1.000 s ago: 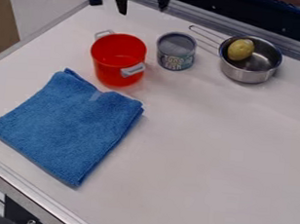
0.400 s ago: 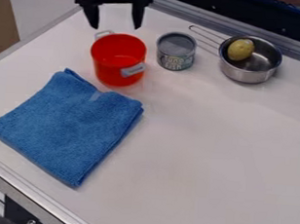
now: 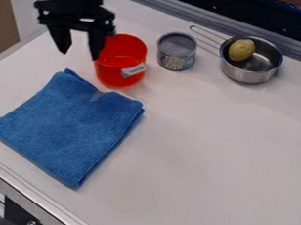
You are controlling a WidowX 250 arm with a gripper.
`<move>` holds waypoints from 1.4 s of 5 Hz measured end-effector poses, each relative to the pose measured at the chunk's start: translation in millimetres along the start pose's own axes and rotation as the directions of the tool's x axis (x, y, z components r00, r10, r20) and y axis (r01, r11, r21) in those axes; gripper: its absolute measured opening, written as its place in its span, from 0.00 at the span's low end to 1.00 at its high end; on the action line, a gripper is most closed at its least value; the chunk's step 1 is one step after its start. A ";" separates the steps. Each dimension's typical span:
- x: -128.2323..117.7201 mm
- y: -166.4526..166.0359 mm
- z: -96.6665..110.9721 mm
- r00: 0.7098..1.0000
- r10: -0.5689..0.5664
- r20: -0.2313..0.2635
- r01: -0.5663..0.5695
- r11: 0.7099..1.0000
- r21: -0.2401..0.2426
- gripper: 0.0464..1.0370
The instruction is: Move the blue cloth in the middle of the table
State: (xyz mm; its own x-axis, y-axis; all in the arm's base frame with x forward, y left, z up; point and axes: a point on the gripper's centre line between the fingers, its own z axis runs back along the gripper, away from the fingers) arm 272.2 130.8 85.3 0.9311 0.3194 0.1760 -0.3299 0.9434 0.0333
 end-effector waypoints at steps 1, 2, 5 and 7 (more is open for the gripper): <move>-15.7 8.7 -8.9 0.982 -0.190 0.004 0.190 0.981 -0.033 0.35; -22.7 15.6 -13.5 0.970 -0.244 -0.001 0.243 0.969 -0.030 0.12; -56.8 11.6 -40.1 0.928 -0.372 -0.020 0.370 0.928 -0.050 0.01; -67.5 -0.7 -50.9 0.948 -0.319 0.007 0.319 0.945 -0.075 0.01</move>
State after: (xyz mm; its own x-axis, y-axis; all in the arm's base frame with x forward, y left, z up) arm 217.5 113.1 23.3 0.9866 0.0007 0.1633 -0.0030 0.9999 0.0136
